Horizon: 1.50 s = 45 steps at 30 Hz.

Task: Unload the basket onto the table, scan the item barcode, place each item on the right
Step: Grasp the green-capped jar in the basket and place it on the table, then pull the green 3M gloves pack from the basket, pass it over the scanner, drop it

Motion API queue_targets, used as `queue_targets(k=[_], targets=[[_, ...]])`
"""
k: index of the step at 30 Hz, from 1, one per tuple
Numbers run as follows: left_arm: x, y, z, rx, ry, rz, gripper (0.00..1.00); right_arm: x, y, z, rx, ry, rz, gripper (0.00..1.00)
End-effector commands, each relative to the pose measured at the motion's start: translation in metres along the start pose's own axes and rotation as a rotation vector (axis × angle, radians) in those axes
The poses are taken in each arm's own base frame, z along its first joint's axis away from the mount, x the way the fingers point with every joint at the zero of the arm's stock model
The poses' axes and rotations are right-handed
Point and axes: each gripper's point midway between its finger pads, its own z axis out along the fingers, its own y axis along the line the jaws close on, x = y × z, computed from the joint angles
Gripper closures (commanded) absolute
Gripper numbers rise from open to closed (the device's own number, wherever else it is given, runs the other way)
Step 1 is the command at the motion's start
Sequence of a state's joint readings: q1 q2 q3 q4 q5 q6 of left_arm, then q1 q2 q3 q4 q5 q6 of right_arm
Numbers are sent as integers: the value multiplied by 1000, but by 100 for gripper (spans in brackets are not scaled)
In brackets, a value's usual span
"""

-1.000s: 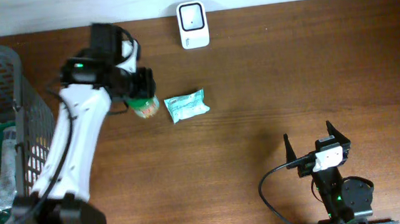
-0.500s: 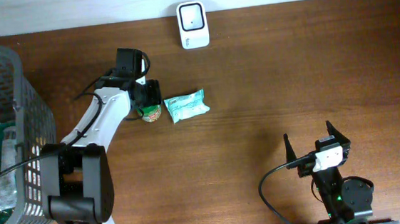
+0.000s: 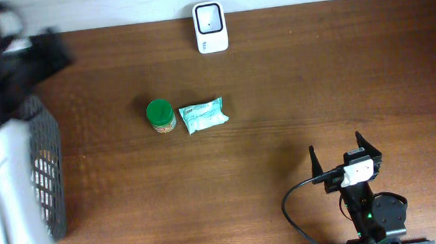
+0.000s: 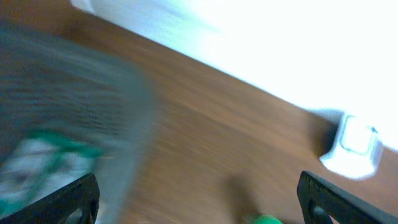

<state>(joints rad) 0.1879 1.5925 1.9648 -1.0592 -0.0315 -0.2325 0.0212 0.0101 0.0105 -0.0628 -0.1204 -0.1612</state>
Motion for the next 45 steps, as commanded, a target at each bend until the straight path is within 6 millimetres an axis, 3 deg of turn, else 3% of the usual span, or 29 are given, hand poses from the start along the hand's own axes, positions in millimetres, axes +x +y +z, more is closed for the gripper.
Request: queue_targets(k=[1, 2, 4, 7, 10, 13, 19, 25, 28, 30, 33, 35, 37, 38, 41, 43, 45], targets=[[8, 129, 0, -244, 47, -205, 1, 2, 2, 0, -6, 3, 5, 2], [20, 161, 5, -306, 75, -262, 1, 2, 2, 0, -6, 3, 5, 2], [50, 207, 20, -390, 145, -352, 1, 2, 2, 0, -6, 3, 5, 2], [101, 246, 48, -434, 278, -336, 0, 2, 2, 0, -6, 3, 5, 2], [138, 255, 74, -402, 393, -165, 2, 2, 2, 0, -6, 3, 5, 2], [173, 277, 91, -479, 482, -84, 5, 2, 2, 0, -6, 3, 5, 1], [206, 289, 133, -428, 580, 52, 7, 2, 2, 0, -6, 3, 5, 2], [251, 298, 169, -396, 692, 50, 14, 2, 2, 0, -6, 3, 5, 2], [243, 301, 174, -406, 656, 54, 35, 2, 2, 0, -6, 3, 5, 2], [234, 303, 175, -411, 637, 57, 67, 2, 2, 0, -6, 3, 5, 2], [212, 305, 173, -420, 598, 62, 79, 2, 2, 0, -6, 3, 5, 2], [192, 304, 165, -426, 569, 65, 100, 2, 2, 0, -6, 3, 5, 2], [179, 303, 159, -432, 544, 69, 100, 2, 2, 0, -6, 3, 5, 2], [163, 300, 152, -439, 505, 77, 100, 2, 2, 0, -6, 3, 5, 2], [92, 289, 126, -436, 301, 73, 100, 2, 2, 0, -6, 3, 5, 2], [39, 263, 100, -377, 139, 47, 100, 2, 2, 0, -6, 3, 5, 2], [2, 238, 70, -335, 18, 42, 100, 2, 2, 0, -6, 3, 5, 2]])
